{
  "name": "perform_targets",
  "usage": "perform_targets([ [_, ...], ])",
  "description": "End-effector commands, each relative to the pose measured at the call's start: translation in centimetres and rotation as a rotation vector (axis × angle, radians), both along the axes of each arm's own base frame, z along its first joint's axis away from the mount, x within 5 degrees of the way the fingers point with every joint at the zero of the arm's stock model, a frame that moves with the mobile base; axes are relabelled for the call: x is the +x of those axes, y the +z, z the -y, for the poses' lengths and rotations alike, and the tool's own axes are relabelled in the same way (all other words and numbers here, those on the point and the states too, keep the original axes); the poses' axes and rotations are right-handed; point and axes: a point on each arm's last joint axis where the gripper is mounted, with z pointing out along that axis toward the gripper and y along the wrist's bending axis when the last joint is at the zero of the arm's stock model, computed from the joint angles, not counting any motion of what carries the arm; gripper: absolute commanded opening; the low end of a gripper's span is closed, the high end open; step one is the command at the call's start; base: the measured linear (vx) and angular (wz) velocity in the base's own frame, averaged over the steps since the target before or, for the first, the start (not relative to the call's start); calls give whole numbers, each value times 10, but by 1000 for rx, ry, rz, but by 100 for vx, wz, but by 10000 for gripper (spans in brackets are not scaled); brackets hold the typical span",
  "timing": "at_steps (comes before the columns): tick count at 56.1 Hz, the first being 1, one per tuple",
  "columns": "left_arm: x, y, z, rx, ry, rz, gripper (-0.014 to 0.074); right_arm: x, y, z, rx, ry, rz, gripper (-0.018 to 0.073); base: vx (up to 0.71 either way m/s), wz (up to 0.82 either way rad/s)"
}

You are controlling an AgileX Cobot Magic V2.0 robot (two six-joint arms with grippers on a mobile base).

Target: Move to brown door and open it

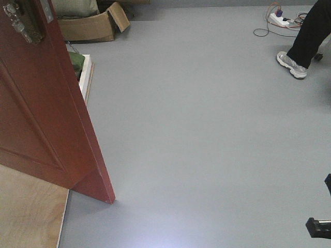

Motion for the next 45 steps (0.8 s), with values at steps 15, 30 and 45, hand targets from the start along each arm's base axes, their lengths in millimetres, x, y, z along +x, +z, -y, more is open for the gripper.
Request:
perform_targets([
  [15, -16, 28, 1, -12, 27, 110, -3, 1, 7, 0, -11, -2, 93, 0, 17, -4],
  [30, -16, 28, 1, -12, 27, 110, -3, 1, 7, 0, -11, -2, 93, 0, 17, -7],
  [45, -16, 28, 1, -12, 27, 110, -3, 1, 7, 0, -11, -2, 93, 0, 18, -8],
])
